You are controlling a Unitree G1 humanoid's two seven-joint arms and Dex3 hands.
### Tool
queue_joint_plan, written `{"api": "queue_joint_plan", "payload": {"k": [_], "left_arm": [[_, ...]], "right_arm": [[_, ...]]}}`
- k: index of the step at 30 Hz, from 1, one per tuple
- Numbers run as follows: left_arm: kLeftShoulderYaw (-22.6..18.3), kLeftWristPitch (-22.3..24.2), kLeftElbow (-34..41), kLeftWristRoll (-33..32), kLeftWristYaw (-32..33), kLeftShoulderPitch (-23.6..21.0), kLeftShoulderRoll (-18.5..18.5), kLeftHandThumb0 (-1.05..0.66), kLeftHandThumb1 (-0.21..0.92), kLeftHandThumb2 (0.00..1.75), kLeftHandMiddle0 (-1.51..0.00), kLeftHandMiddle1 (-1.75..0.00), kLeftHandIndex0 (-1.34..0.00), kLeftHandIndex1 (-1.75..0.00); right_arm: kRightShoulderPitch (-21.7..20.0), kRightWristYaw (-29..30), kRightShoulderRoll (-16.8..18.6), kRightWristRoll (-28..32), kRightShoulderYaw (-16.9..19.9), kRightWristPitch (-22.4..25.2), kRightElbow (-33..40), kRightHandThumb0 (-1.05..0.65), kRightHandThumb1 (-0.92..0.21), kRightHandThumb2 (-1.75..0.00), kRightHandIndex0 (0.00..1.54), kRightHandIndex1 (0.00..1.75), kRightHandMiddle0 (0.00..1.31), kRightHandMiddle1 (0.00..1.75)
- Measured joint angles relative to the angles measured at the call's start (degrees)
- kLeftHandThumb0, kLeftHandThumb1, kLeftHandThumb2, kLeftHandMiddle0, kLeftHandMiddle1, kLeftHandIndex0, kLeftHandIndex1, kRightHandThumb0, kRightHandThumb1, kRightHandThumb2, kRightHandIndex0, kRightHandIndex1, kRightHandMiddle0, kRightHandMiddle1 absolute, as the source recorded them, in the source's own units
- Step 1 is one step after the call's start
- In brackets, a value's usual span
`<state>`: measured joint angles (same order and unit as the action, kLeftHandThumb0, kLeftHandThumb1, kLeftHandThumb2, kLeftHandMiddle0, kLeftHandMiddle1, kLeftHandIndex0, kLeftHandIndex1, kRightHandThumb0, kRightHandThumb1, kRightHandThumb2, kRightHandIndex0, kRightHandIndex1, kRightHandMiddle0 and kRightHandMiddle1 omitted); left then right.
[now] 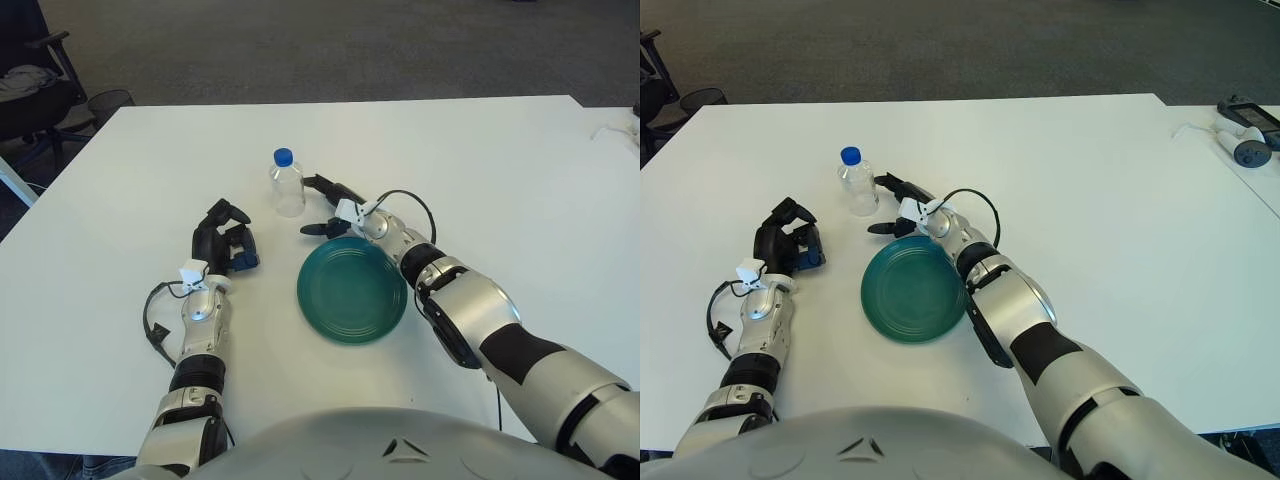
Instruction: Put the bottle into the plate.
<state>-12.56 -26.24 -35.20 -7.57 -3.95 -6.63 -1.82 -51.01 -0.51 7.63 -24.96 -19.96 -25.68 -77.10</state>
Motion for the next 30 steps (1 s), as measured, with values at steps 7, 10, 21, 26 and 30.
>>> {"api": "queue_joint_plan", "payload": {"k": [7, 10, 21, 26, 30], "left_arm": [[0.0, -0.1, -0.6, 0.0, 0.4, -0.5, 0.0, -0.58, 0.09, 1.60, -1.30, -1.75, -0.81, -1.75], [-0.1, -0.2, -0.9, 0.0, 0.7, -0.8, 0.0, -0.58, 0.09, 1.60, -1.30, -1.75, -0.80, -1.75], [-0.1, -0.5, -1.8, 0.2, 0.9, -1.4, -0.1, -0.57, 0.10, 1.59, -1.29, -1.75, -0.80, -1.75], [0.0, -0.7, -2.1, 0.4, 1.4, -1.7, -0.1, -0.57, 0.10, 1.58, -1.30, -1.75, -0.79, -1.75], [0.0, -0.8, -2.4, 0.7, 1.8, -1.9, -0.1, -0.57, 0.11, 1.58, -1.30, -1.75, -0.79, -1.75]], "right_arm": [[0.0, -0.2, 0.0, 0.0, -0.5, -0.2, 0.0, -0.78, -0.61, -0.64, 0.15, 0.14, 0.00, 0.37], [0.0, -0.2, 0.0, 0.0, -0.7, -0.3, 0.0, -0.77, -0.57, -0.67, 0.14, 0.14, 0.00, 0.35], [0.0, -0.6, 0.0, 0.0, -2.1, -0.9, 0.0, -0.76, -0.56, -0.69, 0.13, 0.15, 0.00, 0.28], [0.0, -0.8, 0.0, 0.0, -2.6, -1.4, 0.0, -0.77, -0.64, -0.61, 0.10, 0.13, 0.00, 0.27], [0.1, -0.8, 0.0, -0.3, -3.6, -2.4, 0.0, -0.77, -0.68, -0.58, 0.08, 0.11, 0.00, 0.27]]}}
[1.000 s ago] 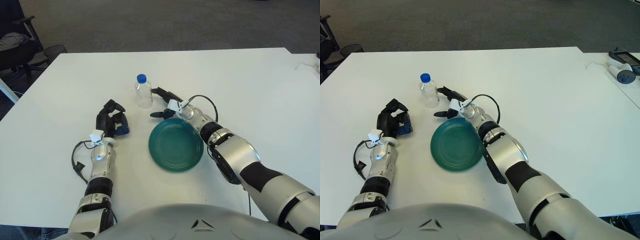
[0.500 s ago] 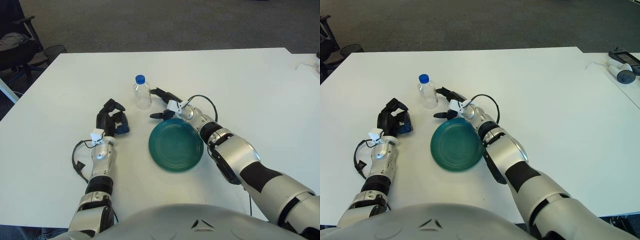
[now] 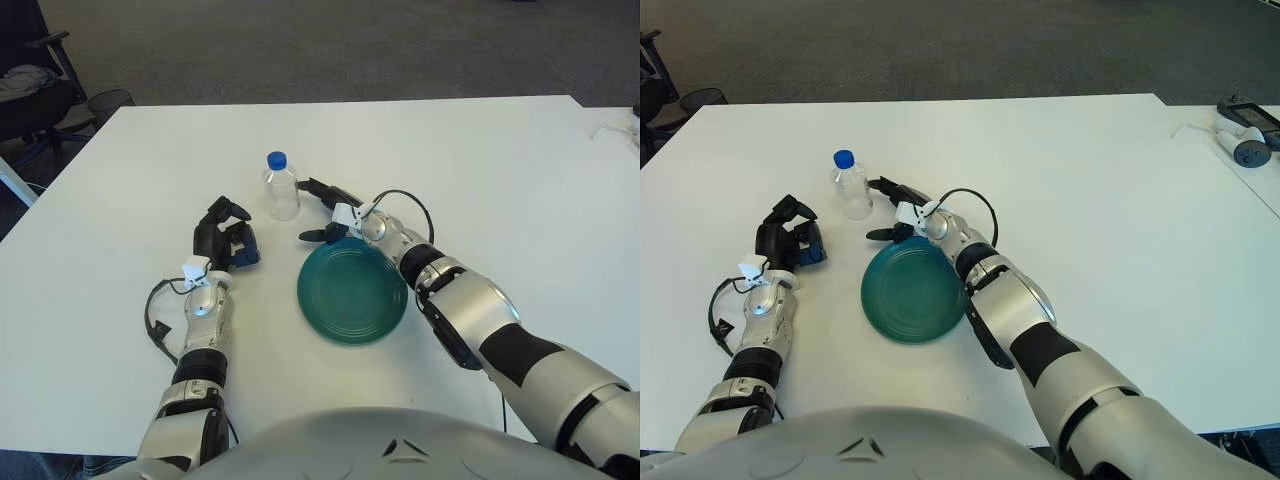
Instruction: Put the bottle into the plate.
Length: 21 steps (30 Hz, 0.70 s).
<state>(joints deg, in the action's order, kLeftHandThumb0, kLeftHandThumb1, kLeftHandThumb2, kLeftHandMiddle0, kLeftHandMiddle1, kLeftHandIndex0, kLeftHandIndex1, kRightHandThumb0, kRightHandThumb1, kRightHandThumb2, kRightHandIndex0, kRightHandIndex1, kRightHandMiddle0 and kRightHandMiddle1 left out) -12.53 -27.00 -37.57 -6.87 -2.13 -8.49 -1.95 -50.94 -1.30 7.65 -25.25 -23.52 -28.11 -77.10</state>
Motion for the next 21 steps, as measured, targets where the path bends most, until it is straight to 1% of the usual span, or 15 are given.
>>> {"api": "queue_joint_plan", "payload": {"k": [5, 7, 9, 10, 11, 15, 21], "left_arm": [[0.1, -0.2, -0.3, 0.7, 0.5, -0.2, -0.1, -0.52, 0.20, 1.45, -1.27, -1.75, -0.70, -1.75], [0.1, -0.3, -0.5, 0.9, 0.6, -0.3, -0.1, -0.50, 0.25, 1.39, -1.26, -1.75, -0.66, -1.75], [0.2, -0.4, -0.6, 0.9, 0.6, -0.4, -0.2, -0.47, 0.33, 1.29, -1.26, -1.75, -0.59, -1.75], [0.3, -0.5, -0.6, 1.0, 0.6, -0.3, -0.2, -0.46, 0.35, 1.27, -1.26, -1.75, -0.58, -1.75], [0.4, -0.5, -0.6, 1.1, 0.5, -0.3, -0.3, -0.45, 0.39, 1.22, -1.26, -1.75, -0.55, -1.75], [1.2, -1.2, -0.7, 1.4, 0.3, -0.3, -0.6, -0.43, 0.47, 1.12, -1.24, -1.75, -0.48, -1.75], [1.5, -3.5, -1.5, 1.3, -0.8, -0.7, -0.8, -0.40, 0.58, 0.98, -1.23, -1.75, -0.41, -1.75]], "right_arm": [[0.1, 0.0, 0.0, -0.4, -1.7, -1.7, 0.0, -0.75, -0.69, -0.56, 0.06, 0.10, 0.00, 0.26], [0.2, 0.0, 0.0, -0.4, -2.5, -2.6, 0.0, -0.74, -0.69, -0.56, 0.06, 0.10, 0.00, 0.26], [0.2, 0.0, 0.0, -0.4, -3.1, -3.4, 0.0, -0.72, -0.68, -0.55, 0.05, 0.09, 0.00, 0.26], [0.2, -0.1, 0.0, -0.4, -3.4, -3.9, 0.1, -0.71, -0.68, -0.55, 0.05, 0.09, 0.00, 0.26], [0.3, -0.2, 0.0, -0.4, -3.7, -4.4, 0.1, -0.70, -0.67, -0.57, 0.05, 0.09, 0.00, 0.27], [0.4, -0.6, 0.0, -0.4, -4.8, -6.2, 0.4, -0.66, -0.63, -0.61, 0.05, 0.08, 0.00, 0.27], [0.4, -0.9, 0.0, -0.4, -6.0, -7.9, 0.6, -0.61, -0.56, -0.71, 0.07, 0.08, 0.00, 0.31]]}}
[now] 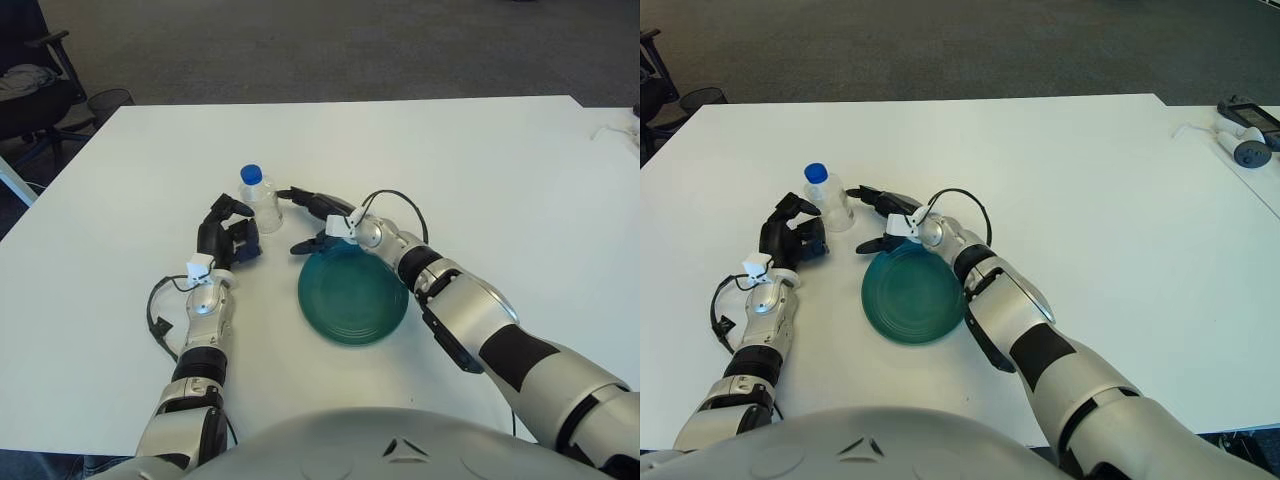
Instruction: Put the bottle into the plate.
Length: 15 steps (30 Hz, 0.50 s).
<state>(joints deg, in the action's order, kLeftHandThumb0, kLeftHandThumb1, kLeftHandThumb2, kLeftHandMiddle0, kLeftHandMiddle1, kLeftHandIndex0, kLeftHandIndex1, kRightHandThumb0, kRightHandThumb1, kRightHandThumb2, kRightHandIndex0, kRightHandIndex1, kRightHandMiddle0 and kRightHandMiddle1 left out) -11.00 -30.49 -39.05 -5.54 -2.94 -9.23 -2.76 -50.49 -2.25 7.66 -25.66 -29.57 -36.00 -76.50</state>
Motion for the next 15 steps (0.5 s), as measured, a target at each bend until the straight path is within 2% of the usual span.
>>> {"api": "queue_joint_plan", "payload": {"k": [5, 15], "left_arm": [[0.0, -2.6, -1.9, -0.3, -1.3, -1.1, -0.2, -0.39, 0.63, 0.92, -1.22, -1.75, -0.38, -1.74], [-0.1, -5.9, -4.8, -0.5, -1.9, -2.9, -0.5, -0.39, 0.64, 0.90, -1.21, -1.75, -0.37, -1.74]], "right_arm": [[0.1, -0.2, 0.0, 0.0, -1.1, -1.1, 0.0, -0.58, -0.53, -0.76, 0.09, 0.08, 0.00, 0.33], [0.2, -0.4, 0.0, 0.0, -2.5, -2.2, 0.2, -0.57, -0.52, -0.78, 0.10, 0.08, 0.00, 0.34]]}}
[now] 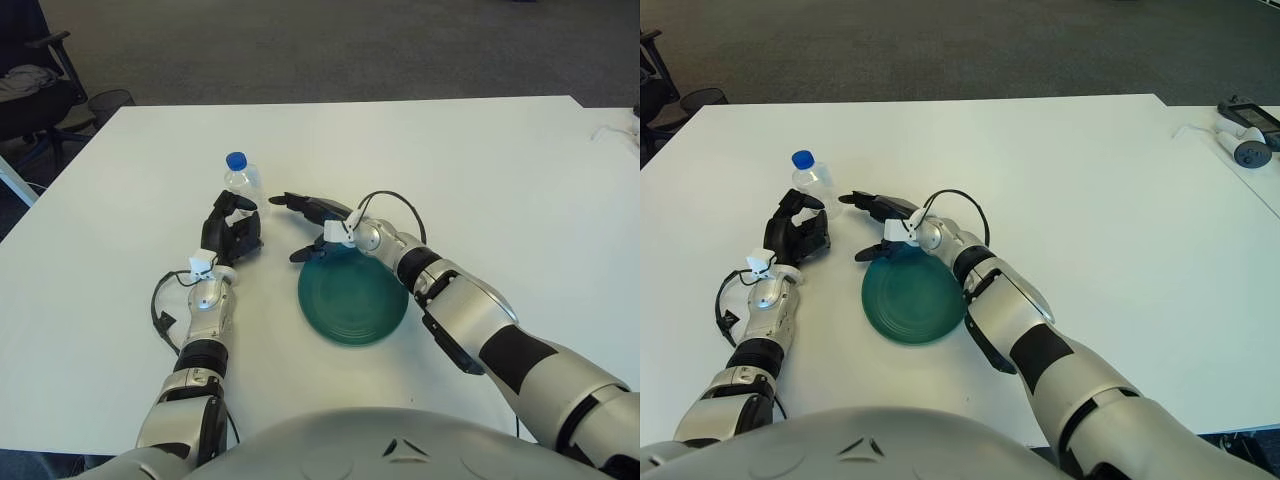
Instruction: Put the bottle into the plate.
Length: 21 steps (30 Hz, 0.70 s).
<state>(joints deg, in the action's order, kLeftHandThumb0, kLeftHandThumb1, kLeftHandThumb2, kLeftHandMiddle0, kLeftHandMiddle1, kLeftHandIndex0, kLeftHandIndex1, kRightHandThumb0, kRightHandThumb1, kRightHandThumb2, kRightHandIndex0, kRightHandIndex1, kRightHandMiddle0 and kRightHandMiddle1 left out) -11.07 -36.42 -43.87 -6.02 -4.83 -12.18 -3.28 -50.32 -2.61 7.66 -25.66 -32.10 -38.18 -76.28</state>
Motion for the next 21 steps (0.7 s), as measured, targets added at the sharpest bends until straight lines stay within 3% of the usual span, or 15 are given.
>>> {"api": "queue_joint_plan", "payload": {"k": [21], "left_arm": [[0.0, -1.9, -2.4, -0.2, -0.7, -1.3, -0.3, -0.39, 0.64, 0.89, -1.21, -1.75, -0.37, -1.73]], "right_arm": [[0.1, -0.1, 0.0, 0.0, -1.4, -0.3, 0.0, -0.57, -0.51, -0.80, 0.10, 0.08, 0.00, 0.34]]}}
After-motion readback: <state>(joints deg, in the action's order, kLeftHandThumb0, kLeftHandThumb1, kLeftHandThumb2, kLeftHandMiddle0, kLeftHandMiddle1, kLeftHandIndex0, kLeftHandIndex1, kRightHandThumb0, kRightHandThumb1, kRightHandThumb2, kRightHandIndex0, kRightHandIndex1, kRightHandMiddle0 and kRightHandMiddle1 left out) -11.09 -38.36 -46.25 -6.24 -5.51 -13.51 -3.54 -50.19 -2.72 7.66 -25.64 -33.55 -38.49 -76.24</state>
